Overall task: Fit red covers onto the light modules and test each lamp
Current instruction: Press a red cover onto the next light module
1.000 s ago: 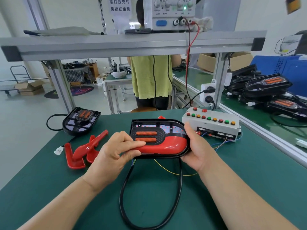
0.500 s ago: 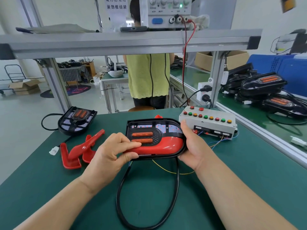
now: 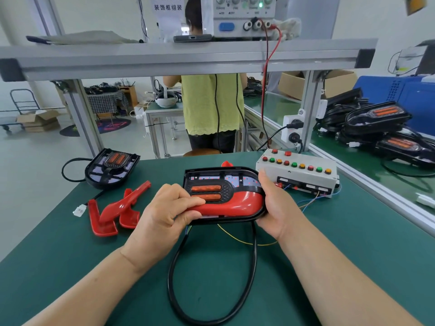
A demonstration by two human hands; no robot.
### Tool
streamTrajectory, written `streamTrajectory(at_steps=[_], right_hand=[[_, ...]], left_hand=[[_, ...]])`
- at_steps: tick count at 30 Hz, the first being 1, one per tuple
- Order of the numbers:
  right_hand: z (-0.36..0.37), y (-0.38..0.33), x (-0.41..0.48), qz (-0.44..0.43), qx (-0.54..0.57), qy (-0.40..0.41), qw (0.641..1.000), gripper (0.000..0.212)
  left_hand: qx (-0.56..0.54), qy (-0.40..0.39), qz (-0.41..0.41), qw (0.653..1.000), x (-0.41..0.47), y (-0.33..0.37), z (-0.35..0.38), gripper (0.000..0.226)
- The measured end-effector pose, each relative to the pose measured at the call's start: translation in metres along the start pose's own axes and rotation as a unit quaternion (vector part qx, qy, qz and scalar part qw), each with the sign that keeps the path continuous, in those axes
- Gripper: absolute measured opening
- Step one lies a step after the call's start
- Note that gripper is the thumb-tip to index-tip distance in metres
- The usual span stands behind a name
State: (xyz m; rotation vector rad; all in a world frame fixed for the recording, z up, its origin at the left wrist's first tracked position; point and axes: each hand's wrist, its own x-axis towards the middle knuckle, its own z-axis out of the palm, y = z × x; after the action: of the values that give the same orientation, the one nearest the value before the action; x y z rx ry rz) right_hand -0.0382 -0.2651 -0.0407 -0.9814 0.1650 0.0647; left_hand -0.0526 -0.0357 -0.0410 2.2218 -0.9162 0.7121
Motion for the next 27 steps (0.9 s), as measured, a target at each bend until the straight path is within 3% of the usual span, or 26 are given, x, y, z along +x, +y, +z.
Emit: streamTrajectory(at_steps=[5,13,19,27], right_hand=[[-0.0032,0.0013,0.0034,-0.011,-0.013,0.005,1.000,0.046],[-0.0054,0.0024,0.0050,-0.009,0.031,0.008,0.999,0.044],[-0.0063,0.0039,0.0056,0.002,0.053,-0.025,0.998,0.060],[-0.0045,0.0030,0.0037,0.000,0.017,0.012,1.000,0.046]], left_hand=[[0.013,0.002,0.015,1.000,-0.0004,-0.0017,-0.0066,0.027],[-0.054,0.025,-0.037,0.998,-0.0028,-0.0014,-0.0029,0.025],[-0.052,0.014,-0.040,0.998,-0.0011,0.0018,-0.0046,0.026],[-0.011,0.003,-0.022,1.000,-0.0015,0.0029,-0.0024,0.023]])
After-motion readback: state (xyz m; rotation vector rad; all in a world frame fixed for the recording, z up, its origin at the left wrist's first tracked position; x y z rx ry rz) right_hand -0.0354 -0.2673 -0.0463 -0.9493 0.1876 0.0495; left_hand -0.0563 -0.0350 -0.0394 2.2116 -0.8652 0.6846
